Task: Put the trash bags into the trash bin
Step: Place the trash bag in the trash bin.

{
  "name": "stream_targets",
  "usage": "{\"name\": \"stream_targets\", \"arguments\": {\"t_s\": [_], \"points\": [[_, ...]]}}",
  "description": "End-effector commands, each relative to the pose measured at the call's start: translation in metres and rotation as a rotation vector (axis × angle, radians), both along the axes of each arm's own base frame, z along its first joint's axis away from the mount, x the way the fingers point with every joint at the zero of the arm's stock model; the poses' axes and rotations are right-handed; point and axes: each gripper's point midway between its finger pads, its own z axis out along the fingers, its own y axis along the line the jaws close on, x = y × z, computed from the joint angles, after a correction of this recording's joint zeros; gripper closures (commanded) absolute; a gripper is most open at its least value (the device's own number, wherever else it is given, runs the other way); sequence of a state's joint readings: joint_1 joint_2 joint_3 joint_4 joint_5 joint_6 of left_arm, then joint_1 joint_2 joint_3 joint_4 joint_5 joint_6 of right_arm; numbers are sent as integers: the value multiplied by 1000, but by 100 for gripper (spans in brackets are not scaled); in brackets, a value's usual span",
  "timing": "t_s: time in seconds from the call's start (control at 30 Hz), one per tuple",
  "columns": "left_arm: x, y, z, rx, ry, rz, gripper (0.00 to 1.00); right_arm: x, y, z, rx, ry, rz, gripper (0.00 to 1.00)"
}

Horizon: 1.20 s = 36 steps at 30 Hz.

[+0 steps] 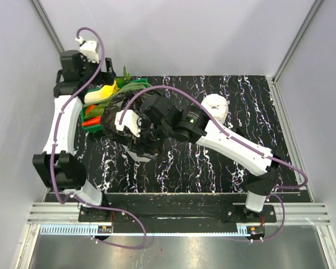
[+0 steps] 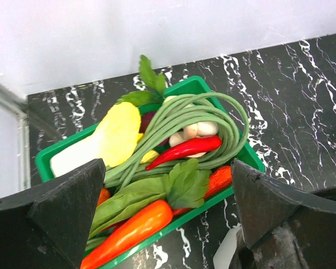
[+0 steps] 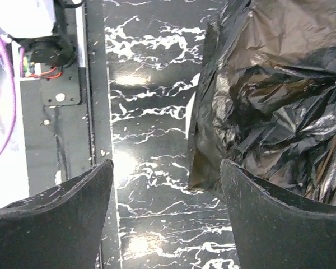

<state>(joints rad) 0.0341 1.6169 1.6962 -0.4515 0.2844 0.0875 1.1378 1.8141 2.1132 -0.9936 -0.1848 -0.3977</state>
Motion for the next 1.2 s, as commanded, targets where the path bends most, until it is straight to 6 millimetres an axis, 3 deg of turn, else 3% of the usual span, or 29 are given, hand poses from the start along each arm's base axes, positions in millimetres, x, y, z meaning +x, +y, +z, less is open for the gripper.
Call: {"name": "stream_targets", "arguments": {"t_s": [0.0,0.1,0.2,0.3,0.4,0.53,0.6,0.8,0.93,1.17], "points": [[-38,11,61,-7,-154,11,1,-30,-15,15,49,103,62,17],[-65,13,59,3,-133,9,1,-40,-19,12,49,148,76,17],[-100,14,64,-23,-117,-22,1,-30,-24,33,87,86,27,18],[-134,16,61,-89,-64,-51,1,-4,-28,58,145,18,-78,19],[-157,24,45,-171,10,-83,1,29,-36,79,230,65,-187,20],[-177,22,8,-266,109,-150,1,82,-56,92,318,164,-316,20],[-184,16,-9,-323,151,-203,1,108,-71,94,349,207,-365,20],[-185,24,-41,-420,205,-210,1,147,-88,86,399,351,-393,20],[-184,21,-46,-503,228,-257,1,166,-94,77,424,450,-400,20],[-185,20,-34,-555,195,-288,1,185,-101,62,439,534,-402,20]]}}
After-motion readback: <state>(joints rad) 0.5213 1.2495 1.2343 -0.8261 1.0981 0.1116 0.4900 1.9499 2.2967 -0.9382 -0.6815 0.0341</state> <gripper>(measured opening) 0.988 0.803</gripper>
